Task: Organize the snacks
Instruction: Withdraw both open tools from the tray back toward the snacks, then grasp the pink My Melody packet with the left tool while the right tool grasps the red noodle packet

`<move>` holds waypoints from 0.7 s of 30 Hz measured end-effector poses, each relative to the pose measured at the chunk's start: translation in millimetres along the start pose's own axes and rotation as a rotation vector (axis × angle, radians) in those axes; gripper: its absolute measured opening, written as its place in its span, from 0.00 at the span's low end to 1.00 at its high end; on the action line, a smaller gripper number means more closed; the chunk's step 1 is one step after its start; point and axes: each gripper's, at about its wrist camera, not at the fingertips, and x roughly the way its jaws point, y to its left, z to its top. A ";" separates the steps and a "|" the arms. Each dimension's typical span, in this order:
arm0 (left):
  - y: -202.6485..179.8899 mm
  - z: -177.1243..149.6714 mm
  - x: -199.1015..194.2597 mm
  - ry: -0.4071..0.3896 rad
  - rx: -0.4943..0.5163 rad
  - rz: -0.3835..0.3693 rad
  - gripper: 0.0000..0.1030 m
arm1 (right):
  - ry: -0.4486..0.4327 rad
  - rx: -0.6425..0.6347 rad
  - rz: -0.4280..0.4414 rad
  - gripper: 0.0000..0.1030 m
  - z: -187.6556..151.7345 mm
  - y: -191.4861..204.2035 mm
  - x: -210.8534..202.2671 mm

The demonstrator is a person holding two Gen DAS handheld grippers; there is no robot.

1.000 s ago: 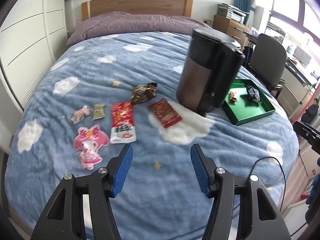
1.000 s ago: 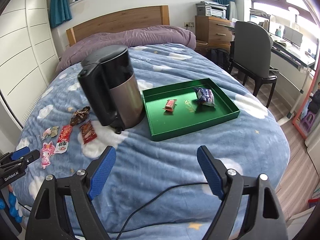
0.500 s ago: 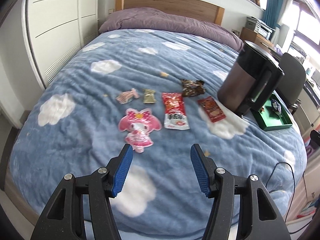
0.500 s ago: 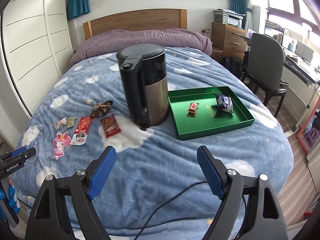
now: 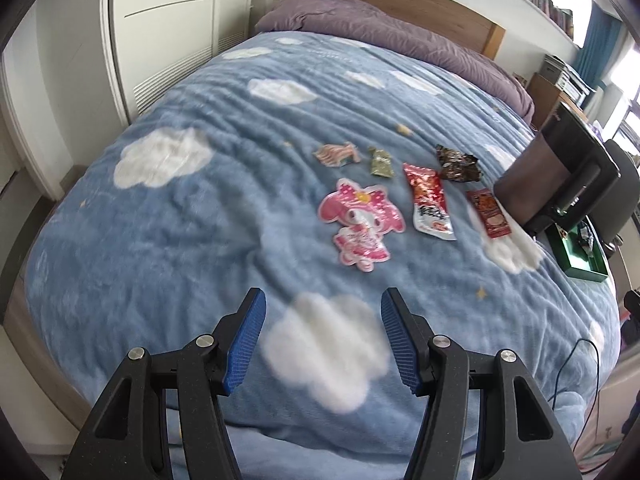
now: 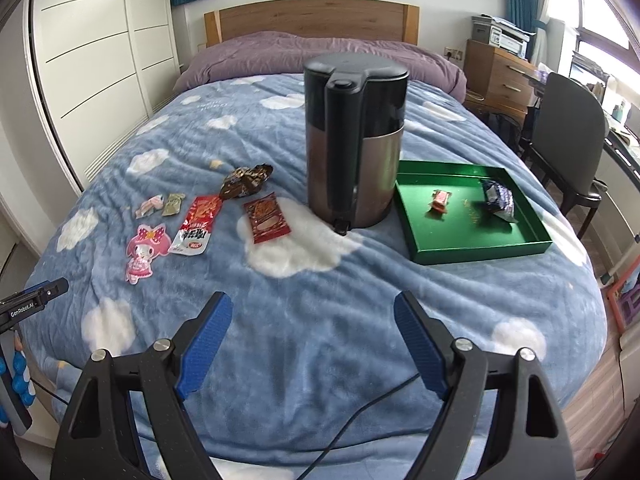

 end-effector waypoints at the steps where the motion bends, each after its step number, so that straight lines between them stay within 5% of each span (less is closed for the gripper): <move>1: 3.0 -0.7 3.3 0.007 -0.008 0.004 0.52 | 0.008 -0.004 0.006 1.00 -1.0 1.8 4.4; 21: -21.0 21.5 80.4 0.128 0.123 0.036 0.53 | 0.138 -0.082 0.094 1.00 12.8 35.6 112.6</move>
